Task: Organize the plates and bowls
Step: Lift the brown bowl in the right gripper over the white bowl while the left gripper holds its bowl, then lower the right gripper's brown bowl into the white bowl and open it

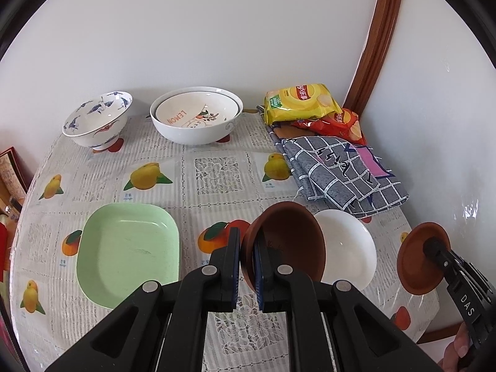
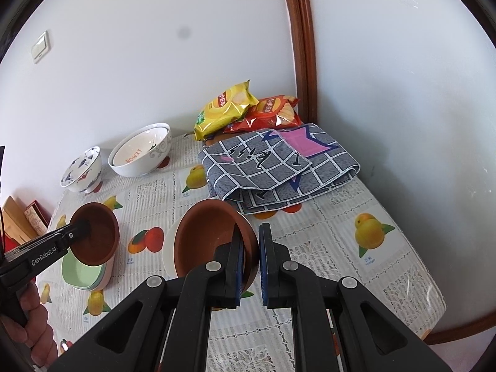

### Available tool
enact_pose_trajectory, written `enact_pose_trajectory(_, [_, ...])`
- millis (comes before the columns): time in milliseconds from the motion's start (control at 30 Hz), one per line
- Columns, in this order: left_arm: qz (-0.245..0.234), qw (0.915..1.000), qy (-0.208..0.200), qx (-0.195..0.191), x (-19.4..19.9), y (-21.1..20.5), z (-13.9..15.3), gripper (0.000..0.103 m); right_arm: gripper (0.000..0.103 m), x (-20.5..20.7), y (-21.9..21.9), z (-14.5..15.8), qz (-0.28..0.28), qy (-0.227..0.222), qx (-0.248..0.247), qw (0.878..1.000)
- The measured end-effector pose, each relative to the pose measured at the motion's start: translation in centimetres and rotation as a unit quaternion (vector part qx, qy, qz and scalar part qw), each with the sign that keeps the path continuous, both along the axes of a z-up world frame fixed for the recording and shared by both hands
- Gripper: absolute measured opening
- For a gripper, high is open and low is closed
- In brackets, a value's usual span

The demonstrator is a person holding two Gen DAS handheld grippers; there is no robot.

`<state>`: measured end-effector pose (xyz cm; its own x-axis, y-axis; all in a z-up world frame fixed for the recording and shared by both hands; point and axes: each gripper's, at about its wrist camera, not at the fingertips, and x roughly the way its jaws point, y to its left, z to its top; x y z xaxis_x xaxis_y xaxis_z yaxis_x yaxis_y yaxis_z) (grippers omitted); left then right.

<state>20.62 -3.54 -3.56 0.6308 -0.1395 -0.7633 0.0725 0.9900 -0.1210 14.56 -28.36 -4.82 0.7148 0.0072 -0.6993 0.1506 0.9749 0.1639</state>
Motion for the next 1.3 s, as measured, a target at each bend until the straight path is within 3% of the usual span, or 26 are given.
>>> enact_pose_trajectory(1300, [0.014,0.9998,0.01,-0.008,2.9,2.1,-0.8,0.008,0.009,4.6,3.8,-2.6,0.039,0.036,-0.012,0.999])
